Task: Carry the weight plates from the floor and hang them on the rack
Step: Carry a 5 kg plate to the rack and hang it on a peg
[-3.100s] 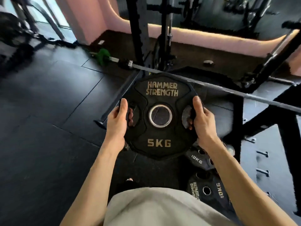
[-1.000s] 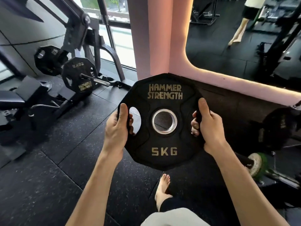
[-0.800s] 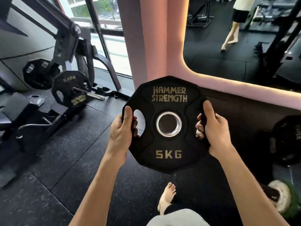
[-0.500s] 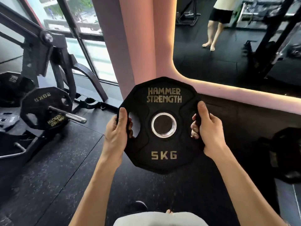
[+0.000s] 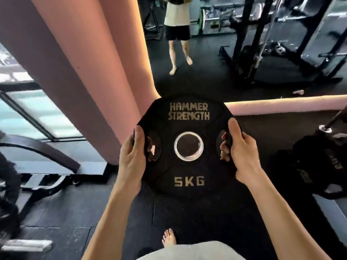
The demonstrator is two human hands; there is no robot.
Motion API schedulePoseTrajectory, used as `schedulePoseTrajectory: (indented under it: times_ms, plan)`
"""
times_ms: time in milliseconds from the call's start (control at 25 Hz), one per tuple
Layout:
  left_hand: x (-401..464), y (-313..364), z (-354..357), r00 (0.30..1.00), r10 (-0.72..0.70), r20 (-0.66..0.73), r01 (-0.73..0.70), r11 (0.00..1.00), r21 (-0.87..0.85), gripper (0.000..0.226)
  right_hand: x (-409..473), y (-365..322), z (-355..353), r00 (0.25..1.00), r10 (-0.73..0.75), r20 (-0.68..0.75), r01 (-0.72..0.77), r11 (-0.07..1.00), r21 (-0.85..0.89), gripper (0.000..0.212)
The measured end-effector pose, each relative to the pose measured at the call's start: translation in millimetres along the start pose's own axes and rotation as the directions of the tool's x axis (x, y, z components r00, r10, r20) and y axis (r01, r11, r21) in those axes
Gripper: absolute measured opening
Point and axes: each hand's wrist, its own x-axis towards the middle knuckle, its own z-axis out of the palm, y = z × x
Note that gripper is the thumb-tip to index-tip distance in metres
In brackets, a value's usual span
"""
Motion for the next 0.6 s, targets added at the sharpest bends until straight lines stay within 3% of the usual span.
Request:
schedulePoseTrajectory:
  times_ms: [280, 440, 600]
  plan:
    - [149.9, 14.6, 77.6, 0.96, -0.05, 0.274, 0.032, 0.997, 0.069, 0.044, 89.2, -33.1, 12.1, 0.942, -0.033, -0.333, 0.049, 0.998, 0.039, 0.053]
    - [206.3, 13.3, 152.7, 0.886, -0.077, 0.457, 0.031, 0.994, 0.107, 0.046, 136.5, -46.3, -15.7, 0.868, -0.05, -0.494, 0.1, 0.992, 0.075, 0.055]
    - [244.5, 14.2, 242.7, 0.787, -0.094, 0.61, 0.02, 0.992, 0.127, 0.045, 174.9, -66.4, -55.2, 0.748, -0.071, -0.66, 0.16, 0.984, 0.075, 0.055]
